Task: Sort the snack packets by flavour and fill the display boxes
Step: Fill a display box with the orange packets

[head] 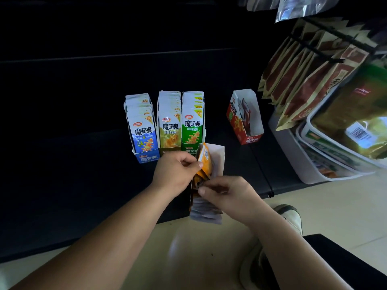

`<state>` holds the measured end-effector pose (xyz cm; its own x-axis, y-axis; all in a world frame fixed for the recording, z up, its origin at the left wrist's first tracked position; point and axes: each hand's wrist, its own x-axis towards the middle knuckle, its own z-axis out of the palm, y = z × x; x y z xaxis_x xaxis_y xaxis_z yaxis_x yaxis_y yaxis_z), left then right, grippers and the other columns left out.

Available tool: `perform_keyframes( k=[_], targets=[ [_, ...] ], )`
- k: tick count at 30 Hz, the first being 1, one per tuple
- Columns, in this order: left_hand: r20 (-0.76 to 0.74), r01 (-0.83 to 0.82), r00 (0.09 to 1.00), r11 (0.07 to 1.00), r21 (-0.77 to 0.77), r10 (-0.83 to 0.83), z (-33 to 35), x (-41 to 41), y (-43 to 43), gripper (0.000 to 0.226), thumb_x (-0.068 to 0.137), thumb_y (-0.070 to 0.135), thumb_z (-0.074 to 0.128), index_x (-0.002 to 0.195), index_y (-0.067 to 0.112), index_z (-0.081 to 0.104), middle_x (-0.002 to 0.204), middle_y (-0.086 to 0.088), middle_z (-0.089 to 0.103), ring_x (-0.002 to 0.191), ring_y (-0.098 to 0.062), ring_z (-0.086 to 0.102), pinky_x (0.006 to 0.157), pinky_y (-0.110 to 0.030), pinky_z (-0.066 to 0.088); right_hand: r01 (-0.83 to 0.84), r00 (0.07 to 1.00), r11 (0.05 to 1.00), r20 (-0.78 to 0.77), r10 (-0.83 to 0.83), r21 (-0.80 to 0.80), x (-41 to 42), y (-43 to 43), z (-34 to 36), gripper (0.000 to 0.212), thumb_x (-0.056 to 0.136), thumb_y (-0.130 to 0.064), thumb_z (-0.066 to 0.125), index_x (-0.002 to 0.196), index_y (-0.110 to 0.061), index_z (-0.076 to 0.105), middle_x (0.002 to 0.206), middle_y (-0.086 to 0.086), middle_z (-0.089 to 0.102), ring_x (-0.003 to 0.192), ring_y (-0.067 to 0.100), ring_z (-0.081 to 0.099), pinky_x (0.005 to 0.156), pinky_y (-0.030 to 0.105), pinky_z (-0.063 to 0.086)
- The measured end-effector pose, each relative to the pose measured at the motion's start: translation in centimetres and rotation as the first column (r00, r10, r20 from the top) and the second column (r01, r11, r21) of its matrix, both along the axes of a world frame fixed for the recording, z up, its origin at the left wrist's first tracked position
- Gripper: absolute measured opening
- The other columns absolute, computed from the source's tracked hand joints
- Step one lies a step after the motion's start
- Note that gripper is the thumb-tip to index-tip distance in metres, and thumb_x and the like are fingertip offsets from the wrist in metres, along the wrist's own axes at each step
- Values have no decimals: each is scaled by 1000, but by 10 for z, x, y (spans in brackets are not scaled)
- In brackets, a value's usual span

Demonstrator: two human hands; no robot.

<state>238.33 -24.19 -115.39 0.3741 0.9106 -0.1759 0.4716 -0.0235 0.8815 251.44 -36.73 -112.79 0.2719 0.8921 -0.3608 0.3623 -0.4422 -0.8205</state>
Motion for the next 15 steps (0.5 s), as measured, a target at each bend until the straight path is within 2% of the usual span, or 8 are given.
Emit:
perform_keyframes(
  k=[3, 5, 7, 8, 9, 11, 12, 15],
  targets=[
    [-3, -6, 1000, 1000, 25, 6, -2, 1, 0, 8, 92, 22, 76, 84, 22, 76, 78, 9, 72, 75, -8, 68, 71, -31, 57, 68, 997, 998, -35, -68, -7, 2, 3, 9, 13, 99, -29, 69, 94, -26, 80, 84, -1, 75, 73, 10, 69, 72, 33, 58],
    [4, -4, 1000, 999, 39, 3, 2, 1, 2, 12, 96, 22, 71, 84, 23, 70, 74, 10, 65, 68, -5, 59, 62, -21, 46, 119, 993, 993, -3, -119, 4, 4, 4, 11, 18, 100, -22, 64, 92, -29, 78, 85, 1, 73, 69, 10, 64, 70, 40, 56],
    [17, 3, 1000, 998, 55, -3, 9, -3, 5, 13, 98, 22, 67, 85, 23, 65, 73, 9, 62, 65, -4, 55, 57, -14, 41, 183, 983, 983, 6, -183, 11, 4, 3, 12, 28, 98, -16, 63, 87, -38, 75, 88, -6, 74, 77, 6, 68, 73, 36, 57],
    [34, 5, 999, 998, 66, -8, 13, -5, 6, 13, 99, 22, 66, 85, 22, 64, 74, 7, 63, 66, -8, 57, 58, -15, 44, 228, 974, 973, -8, -228, 24, 4, 3, 12, 30, 97, -14, 64, 87, -40, 74, 90, -8, 75, 84, 8, 70, 77, 35, 59],
    [58, 5, 998, 997, 77, -10, 17, -7, 8, 14, 99, 21, 64, 86, 21, 62, 74, 4, 65, 68, -15, 61, 61, -21, 52, 282, 959, 958, -43, -281, 42, 3, 4, 12, 27, 97, -15, 65, 91, -40, 74, 91, -6, 76, 90, 13, 72, 82, 36, 61],
    [114, 10, 993, 996, 88, -20, 24, -9, 7, 14, 100, 19, 64, 86, 22, 60, 76, 0, 69, 74, -24, 68, 73, -45, 62, 403, 906, 914, -164, -391, 49, 0, 7, 19, 12, 100, -24, 66, 99, -30, 76, 92, 1, 78, 94, 22, 75, 89, 43, 63],
    [138, 28, 990, 995, 93, -41, 28, -9, 5, 16, 100, 18, 64, 86, 24, 60, 78, -1, 70, 77, -24, 70, 75, -52, 62, 455, 867, 890, -244, -434, 35, -2, 10, 24, 15, 102, -31, 64, 100, -25, 76, 92, 5, 78, 93, 25, 76, 88, 45, 63],
    [152, 178, 969, 978, 107, -193, 38, -8, -6, 21, 98, 13, 67, 85, 29, 60, 84, 2, 73, 83, -19, 73, 81, -55, 60, 546, 685, 833, -522, -509, -96, 0, 18, 39, 44, 101, -56, 56, 103, -16, 74, 94, 12, 80, 92, 27, 79, 87, 42, 63]
  ],
)
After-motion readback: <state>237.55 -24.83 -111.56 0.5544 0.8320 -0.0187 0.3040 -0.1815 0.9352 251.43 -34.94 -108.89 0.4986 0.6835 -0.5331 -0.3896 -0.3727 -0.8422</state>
